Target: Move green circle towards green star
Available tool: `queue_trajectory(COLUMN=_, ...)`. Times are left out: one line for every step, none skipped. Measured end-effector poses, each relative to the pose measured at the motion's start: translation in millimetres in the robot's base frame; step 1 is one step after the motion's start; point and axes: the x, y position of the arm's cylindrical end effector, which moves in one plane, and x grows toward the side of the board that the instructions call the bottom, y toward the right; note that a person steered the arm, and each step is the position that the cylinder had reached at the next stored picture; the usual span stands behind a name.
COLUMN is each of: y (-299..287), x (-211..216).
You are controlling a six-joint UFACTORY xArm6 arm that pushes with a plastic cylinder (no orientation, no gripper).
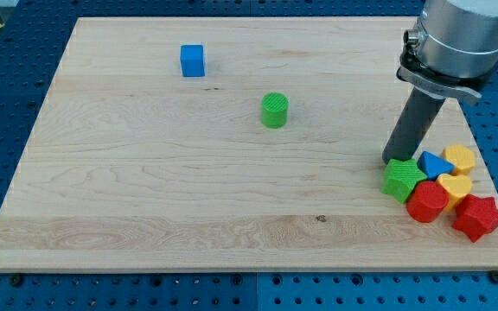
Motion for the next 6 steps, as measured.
queue_trajectory(y=-66, x=-10)
queue_trajectory(y=-143, x=-19)
queue_trajectory(y=-172, x=-61)
queue_trajectory(y=-162, x=-77)
queue_trajectory(y=-170, x=-94)
queue_trajectory(y=-163, x=-118)
